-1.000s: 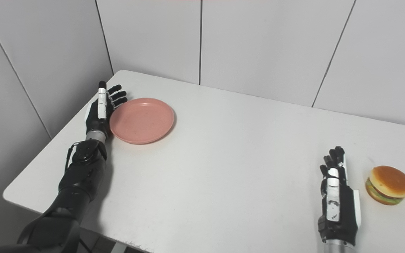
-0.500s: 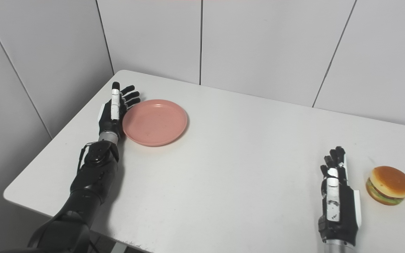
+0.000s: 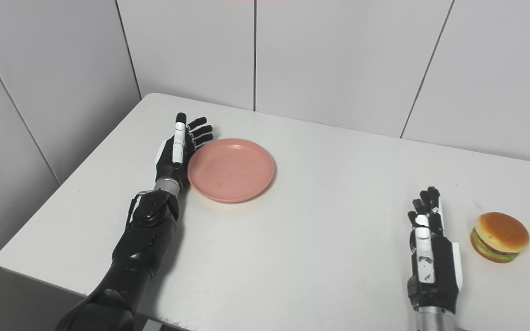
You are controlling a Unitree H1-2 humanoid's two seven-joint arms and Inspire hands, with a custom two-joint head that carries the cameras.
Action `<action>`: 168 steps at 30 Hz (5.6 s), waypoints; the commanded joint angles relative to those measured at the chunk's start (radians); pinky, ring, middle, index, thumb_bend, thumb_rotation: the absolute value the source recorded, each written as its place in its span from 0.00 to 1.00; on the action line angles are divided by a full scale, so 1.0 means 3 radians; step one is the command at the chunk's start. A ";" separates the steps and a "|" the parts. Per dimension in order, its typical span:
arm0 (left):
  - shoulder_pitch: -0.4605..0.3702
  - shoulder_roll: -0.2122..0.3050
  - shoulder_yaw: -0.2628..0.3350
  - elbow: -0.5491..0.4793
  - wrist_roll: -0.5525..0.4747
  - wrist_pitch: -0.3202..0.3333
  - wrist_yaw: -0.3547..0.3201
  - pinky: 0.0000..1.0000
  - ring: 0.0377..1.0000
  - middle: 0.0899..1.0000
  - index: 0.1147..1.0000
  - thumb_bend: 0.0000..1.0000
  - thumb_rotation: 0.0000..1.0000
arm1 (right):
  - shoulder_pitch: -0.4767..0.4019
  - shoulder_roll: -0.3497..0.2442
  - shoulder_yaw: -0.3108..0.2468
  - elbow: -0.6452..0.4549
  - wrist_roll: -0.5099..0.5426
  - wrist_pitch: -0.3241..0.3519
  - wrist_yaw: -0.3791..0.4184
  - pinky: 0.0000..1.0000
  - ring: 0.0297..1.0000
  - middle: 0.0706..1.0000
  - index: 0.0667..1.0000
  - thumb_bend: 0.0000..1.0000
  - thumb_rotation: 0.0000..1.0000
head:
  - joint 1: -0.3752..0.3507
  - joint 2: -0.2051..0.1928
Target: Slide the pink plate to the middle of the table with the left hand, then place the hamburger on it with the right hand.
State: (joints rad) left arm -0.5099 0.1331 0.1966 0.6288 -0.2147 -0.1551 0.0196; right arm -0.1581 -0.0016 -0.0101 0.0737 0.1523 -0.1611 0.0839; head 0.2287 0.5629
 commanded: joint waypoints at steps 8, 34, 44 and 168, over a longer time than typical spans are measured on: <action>0.0060 -0.0201 -0.0135 -0.0365 0.0068 0.0231 -0.0009 0.71 0.73 0.70 0.66 0.88 1.00 | 0.0006 0.0058 0.0033 -0.0001 -0.0037 -0.0017 -0.0007 1.00 1.00 1.00 1.00 0.58 0.86 | -0.0187 0.0056; 0.0284 -0.0435 -0.0458 -0.0795 0.0053 0.0579 -0.0311 0.75 0.77 0.75 0.71 0.84 1.00 | -0.0053 0.0204 0.0203 -0.0036 -0.0481 0.0151 -0.0233 1.00 0.98 1.00 1.00 0.56 0.92 | -0.1215 0.0290; 0.0371 -0.0528 -0.0618 -0.0932 0.0147 0.0648 -0.0325 0.77 0.78 0.75 0.73 0.84 1.00 | -0.0054 0.0169 0.0181 -0.0061 -0.0444 0.0186 -0.0200 1.00 0.99 1.00 1.00 0.59 0.92 | -0.1143 0.0320; 0.0394 -0.0522 -0.0534 -0.0786 -0.0022 0.0467 -0.0711 0.77 0.81 0.79 0.76 0.84 1.00 | -0.1142 -0.2311 0.0571 0.0034 -0.2638 0.1386 0.0839 0.72 0.84 0.89 0.88 0.87 0.49 | -0.2104 0.0273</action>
State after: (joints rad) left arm -0.3868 -0.0222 0.0354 0.4020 -0.2163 -0.0256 -0.1940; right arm -0.4690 -0.6761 0.1694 0.0959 -0.6329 0.2822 0.3590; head -0.4034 0.6458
